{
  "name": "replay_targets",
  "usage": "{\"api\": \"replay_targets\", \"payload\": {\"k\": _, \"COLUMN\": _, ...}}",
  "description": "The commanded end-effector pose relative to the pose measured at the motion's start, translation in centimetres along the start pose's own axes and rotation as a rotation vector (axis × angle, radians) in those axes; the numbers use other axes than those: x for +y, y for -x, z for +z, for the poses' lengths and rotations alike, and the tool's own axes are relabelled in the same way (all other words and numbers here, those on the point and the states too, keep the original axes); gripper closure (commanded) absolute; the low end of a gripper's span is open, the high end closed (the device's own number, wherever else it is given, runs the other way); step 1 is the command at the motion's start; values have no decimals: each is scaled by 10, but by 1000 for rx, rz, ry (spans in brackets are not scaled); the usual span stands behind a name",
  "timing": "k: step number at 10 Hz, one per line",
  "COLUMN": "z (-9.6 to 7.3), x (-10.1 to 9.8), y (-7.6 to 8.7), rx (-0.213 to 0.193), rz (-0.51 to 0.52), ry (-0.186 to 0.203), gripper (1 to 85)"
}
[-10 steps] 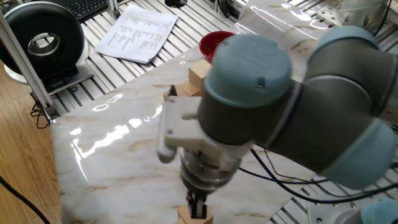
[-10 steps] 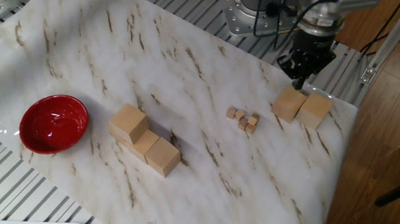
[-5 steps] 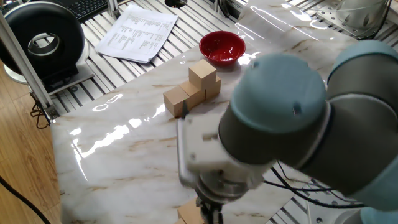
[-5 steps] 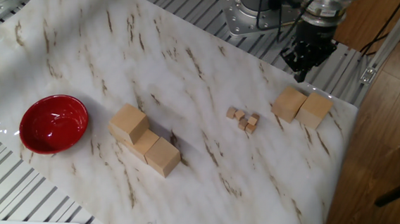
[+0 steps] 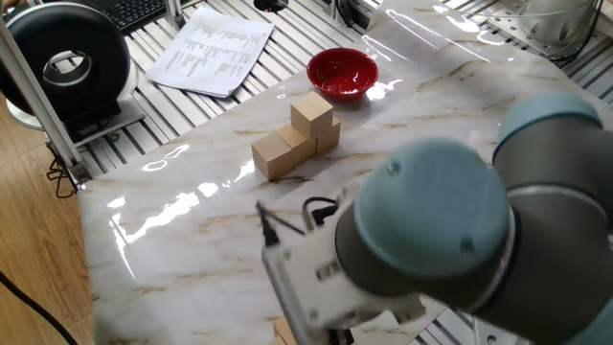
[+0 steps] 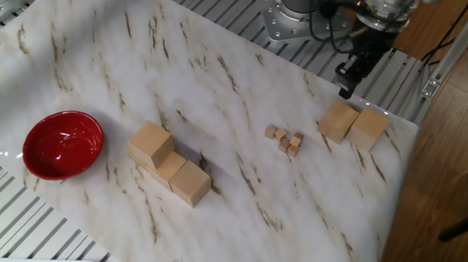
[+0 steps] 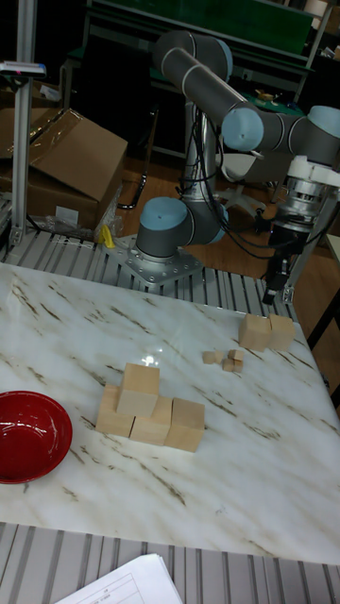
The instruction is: Stack the blocks into a pyramid shape
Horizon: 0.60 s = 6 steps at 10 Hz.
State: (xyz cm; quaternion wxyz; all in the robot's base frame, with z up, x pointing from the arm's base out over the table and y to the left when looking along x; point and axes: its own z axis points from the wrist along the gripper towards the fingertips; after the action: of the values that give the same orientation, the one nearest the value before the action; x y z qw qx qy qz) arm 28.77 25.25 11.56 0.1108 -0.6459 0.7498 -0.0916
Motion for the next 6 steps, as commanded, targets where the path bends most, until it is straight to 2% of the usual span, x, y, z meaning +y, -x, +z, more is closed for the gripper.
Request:
{"api": "replay_targets", "payload": {"k": 1, "z": 3, "x": 9, "y": 5, "rx": -11, "rz": -120, "ry": 7, "gripper": 777}}
{"api": "replay_targets", "payload": {"k": 2, "z": 5, "x": 14, "y": 8, "rx": -33, "rz": -139, "ry": 36, "gripper": 633}}
{"api": "replay_targets", "payload": {"k": 3, "z": 8, "x": 17, "y": 8, "rx": -48, "rz": -167, "ry": 59, "gripper": 527}}
{"api": "replay_targets", "payload": {"k": 5, "z": 12, "x": 23, "y": 4, "rx": -53, "rz": -226, "ry": 99, "gripper": 263}}
{"api": "replay_targets", "payload": {"k": 6, "z": 13, "x": 24, "y": -1, "rx": -44, "rz": -247, "ry": 114, "gripper": 220}}
